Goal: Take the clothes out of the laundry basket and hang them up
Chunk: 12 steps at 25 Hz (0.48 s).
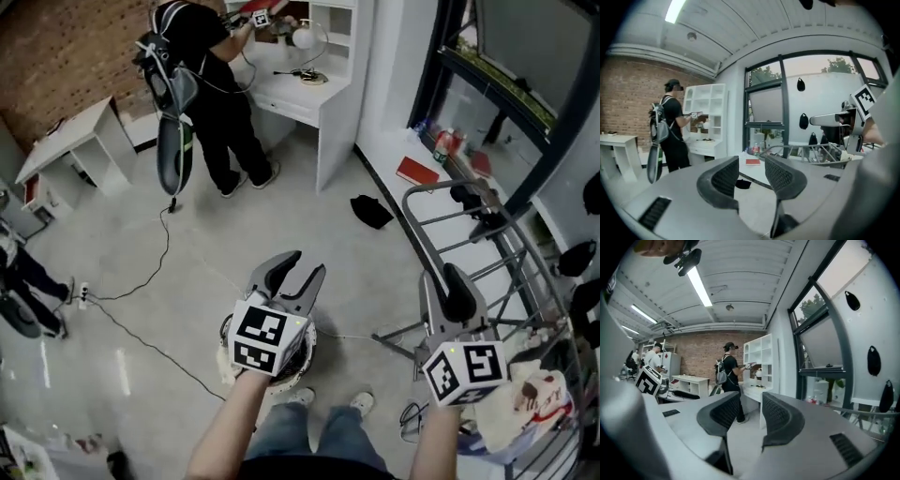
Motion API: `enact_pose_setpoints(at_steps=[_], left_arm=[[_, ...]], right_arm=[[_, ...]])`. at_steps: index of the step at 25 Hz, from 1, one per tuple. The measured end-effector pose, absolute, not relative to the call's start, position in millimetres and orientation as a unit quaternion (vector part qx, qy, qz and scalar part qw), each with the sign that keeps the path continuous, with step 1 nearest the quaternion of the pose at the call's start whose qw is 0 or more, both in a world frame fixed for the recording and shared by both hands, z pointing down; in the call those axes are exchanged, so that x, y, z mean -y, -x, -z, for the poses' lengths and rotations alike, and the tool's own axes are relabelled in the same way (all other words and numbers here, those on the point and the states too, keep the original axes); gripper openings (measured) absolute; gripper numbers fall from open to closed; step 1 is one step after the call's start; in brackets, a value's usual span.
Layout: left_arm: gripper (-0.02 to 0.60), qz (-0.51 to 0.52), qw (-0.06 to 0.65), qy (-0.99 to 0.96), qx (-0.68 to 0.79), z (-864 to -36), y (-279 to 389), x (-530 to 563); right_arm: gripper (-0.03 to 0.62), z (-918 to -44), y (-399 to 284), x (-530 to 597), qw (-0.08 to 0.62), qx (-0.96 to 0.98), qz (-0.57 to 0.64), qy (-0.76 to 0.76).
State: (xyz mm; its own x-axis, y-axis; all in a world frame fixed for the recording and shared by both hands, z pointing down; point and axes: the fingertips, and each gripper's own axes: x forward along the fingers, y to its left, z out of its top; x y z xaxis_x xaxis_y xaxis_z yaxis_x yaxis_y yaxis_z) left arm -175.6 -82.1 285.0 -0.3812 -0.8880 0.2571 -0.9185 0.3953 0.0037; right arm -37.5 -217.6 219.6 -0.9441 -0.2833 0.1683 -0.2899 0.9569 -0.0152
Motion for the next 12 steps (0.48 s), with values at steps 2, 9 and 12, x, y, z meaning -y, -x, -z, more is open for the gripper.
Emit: enact_pose_setpoints(at_steps=[2, 9, 12], left_arm=[[0.184, -0.065, 0.115, -0.515, 0.847, -293, 193, 46], [0.184, -0.047, 0.131, -0.406, 0.903, -314, 234, -77], [0.184, -0.045, 0.135, -0.366, 0.92, -328, 236, -116]], right_arm=[[0.152, -228, 66, 191, 0.086, 0.991, -0.015, -0.104], [0.152, -252, 155, 94, 0.108, 0.994, -0.012, 0.024], [0.152, -269, 177, 61, 0.112, 0.991, -0.008, 0.075]])
